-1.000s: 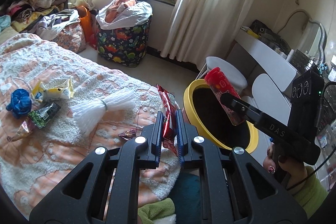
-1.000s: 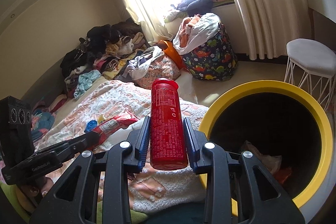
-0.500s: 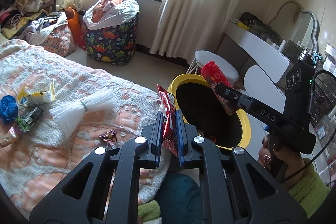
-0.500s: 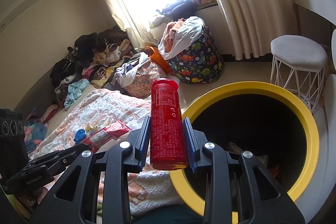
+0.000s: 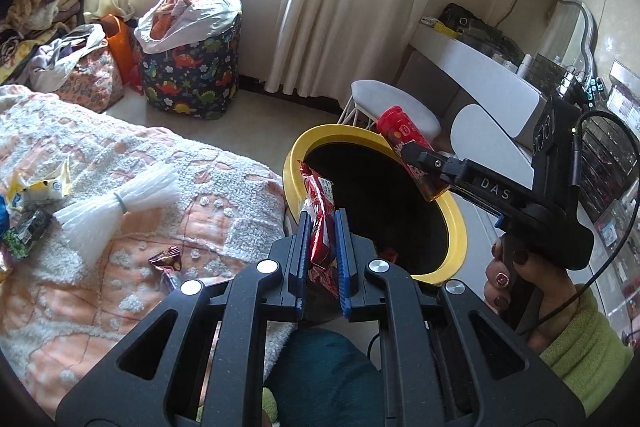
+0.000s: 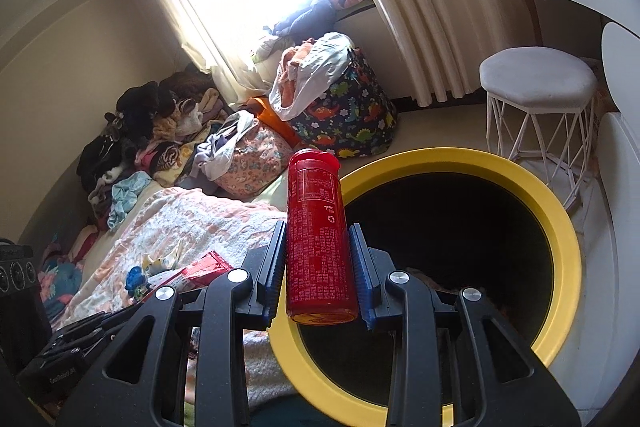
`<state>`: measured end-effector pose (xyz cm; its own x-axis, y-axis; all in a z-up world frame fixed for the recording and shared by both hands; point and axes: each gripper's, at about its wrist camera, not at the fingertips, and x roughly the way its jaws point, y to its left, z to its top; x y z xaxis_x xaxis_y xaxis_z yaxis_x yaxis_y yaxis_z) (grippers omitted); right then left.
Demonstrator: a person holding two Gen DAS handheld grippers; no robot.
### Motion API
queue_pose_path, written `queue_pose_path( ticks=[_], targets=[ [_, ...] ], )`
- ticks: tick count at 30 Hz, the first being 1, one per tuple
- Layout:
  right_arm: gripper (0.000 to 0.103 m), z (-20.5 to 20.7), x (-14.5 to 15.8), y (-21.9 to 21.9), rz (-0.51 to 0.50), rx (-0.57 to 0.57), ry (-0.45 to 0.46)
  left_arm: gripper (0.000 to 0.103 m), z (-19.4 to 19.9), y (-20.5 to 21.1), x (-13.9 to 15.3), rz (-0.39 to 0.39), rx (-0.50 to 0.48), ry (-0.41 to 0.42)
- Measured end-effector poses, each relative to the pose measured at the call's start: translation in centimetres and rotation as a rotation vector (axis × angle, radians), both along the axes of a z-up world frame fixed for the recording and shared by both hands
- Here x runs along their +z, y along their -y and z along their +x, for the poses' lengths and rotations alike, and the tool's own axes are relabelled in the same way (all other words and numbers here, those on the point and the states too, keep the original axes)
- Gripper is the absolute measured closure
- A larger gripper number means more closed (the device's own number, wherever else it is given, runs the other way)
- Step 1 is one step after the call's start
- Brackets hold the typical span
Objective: Collect trash
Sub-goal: 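Carry the red cylinder and red wrapper together over the yellow bin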
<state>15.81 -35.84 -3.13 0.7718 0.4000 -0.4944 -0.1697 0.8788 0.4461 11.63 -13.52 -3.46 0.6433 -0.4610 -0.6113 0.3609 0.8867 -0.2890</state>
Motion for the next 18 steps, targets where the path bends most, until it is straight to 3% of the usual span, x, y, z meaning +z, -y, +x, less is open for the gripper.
queue_pose_path(
  ticks=[18],
  targets=[
    [0.073, 0.4, -3.1, 4.4, 0.038, -0.146, -0.081, 0.095, 1.6, 4.5, -1.7, 0.02, -0.096, -0.017]
  ],
)
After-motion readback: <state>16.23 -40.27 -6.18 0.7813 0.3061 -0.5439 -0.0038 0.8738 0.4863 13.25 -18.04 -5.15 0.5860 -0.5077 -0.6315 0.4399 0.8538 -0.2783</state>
